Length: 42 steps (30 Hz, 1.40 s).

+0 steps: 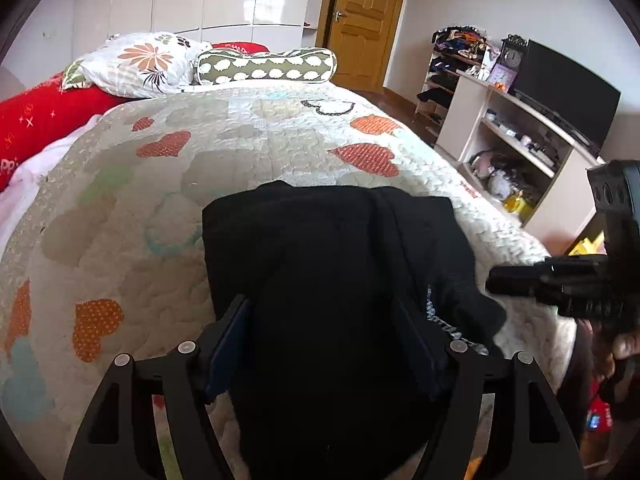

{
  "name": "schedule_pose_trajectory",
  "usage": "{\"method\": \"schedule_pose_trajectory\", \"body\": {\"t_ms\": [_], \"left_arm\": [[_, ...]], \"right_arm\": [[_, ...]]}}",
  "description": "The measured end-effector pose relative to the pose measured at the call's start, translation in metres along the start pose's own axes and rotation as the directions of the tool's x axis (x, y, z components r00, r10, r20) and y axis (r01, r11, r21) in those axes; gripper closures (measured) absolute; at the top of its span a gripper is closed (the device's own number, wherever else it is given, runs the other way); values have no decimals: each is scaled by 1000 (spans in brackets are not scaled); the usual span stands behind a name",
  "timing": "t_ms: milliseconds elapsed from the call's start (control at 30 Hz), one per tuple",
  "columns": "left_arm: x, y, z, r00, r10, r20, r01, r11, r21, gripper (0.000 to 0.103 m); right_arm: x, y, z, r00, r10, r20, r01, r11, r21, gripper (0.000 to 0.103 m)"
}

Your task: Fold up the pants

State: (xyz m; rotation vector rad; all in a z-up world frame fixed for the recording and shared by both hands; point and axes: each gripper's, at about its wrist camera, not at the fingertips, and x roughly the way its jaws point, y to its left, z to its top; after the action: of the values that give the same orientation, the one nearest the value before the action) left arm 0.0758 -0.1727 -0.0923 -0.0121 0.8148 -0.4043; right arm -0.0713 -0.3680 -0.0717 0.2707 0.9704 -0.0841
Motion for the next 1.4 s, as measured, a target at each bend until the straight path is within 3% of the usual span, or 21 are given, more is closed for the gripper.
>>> {"method": "schedule_pose_trajectory", "body": {"t_ms": [67, 100, 267, 400, 467, 533, 667, 867, 1067, 1200, 1300, 1400], "left_arm": [[-2, 2, 0, 1000, -8, 3, 8, 1000, -16, 33], [-3, 1, -1, 1000, -9, 5, 9, 1000, -20, 33], [-3, -10, -10, 999, 40, 13, -40, 999, 9, 33], [3, -12, -11, 999, 52, 2, -52, 998, 18, 31], [5, -12, -10, 999, 49, -3, -49, 999, 21, 30], [9, -11, -9, 999, 33, -11, -33, 999, 15, 29], [9, -9, -8, 999, 30, -15, -30, 1000, 9, 29], [-8, 1, -5, 999, 43, -3, -43, 999, -33, 30], [-23, 9, -12, 996, 89, 21, -88, 995, -56, 30], [-29, 11, -17, 990, 135, 44, -132, 989, -63, 30], [-26, 11, -22, 991, 126, 32, -124, 990, -61, 29], [-22, 8, -27, 991, 133, 20, -132, 990, -58, 29]], "right_arm": [[-11, 6, 9, 999, 7, 53, -6, 1000, -22, 61], [-13, 10, 13, 997, 12, 70, -10, 999, -36, 59], [5, 37, 40, 992, 66, 111, -56, 994, -93, 58], [35, 55, 57, 992, 79, 93, -68, 990, -123, 58], [54, 56, 61, 997, 8, 73, 2, 990, -140, 63], [71, 46, 57, 999, -31, 32, 35, 987, -157, 63], [74, 37, 52, 999, 18, 41, -12, 991, -130, 61], [38, 44, 48, 997, -36, 62, 45, 988, -148, 42], [8, 50, 27, 995, -46, 83, 59, 985, -164, 42], [17, 58, 6, 997, -51, 53, 60, 978, -199, 31], [33, 59, -9, 996, -91, 18, 92, 973, -213, 31], [40, 53, -18, 998, -69, 13, 70, 983, -168, 31]]}}
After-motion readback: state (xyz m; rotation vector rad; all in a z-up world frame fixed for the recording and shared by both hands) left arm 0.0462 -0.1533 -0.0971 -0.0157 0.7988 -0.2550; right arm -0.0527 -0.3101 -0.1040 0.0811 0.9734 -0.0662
